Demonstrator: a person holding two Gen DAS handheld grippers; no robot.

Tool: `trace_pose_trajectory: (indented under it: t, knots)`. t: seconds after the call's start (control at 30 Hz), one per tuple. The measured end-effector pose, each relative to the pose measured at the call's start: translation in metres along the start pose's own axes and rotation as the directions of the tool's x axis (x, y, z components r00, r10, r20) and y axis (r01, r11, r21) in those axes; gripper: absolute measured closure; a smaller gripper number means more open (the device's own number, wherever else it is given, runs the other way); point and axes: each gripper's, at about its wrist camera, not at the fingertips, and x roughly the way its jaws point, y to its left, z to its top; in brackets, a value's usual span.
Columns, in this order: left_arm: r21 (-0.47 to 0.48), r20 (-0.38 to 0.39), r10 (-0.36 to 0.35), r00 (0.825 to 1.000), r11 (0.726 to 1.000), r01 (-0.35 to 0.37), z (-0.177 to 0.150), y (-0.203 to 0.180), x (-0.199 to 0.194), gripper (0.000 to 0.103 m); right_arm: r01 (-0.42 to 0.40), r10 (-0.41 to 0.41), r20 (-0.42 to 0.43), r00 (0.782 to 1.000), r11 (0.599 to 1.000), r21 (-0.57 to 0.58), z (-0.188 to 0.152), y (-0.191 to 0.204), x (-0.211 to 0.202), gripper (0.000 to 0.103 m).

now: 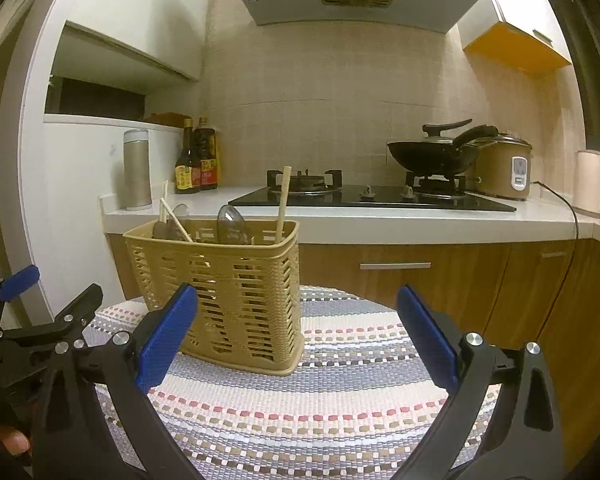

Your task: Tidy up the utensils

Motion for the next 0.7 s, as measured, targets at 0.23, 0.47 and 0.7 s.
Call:
trace_pose_trajectory:
  t: [0.23,0.47,0.7]
  knots:
    - [0.004,-0.013,-0.005,1.000,1.000,0.005,-0.0013,-0.0008,0.0020,0.008,-0.001,0.001,-0.005,1.000,1.000,0.007,-0.0002,-0.0023,0.0015,0.008]
    - [0.004,-0.018,-0.014,1.000,1.000,0.014,-0.0010,-0.0014,0.0034,0.008,0.001,-0.001,-0.003,1.000,1.000,-0.003,-0.0010,0.0002,0.0007,0.008]
    - [0.015,-0.024,-0.019,1.000,1.000,0.019,-0.0021,-0.0042,0.0038,0.008,0.002,-0.002,-0.004,1.000,1.000,-0.011,-0.0009,0.0018,0.0005,0.008]
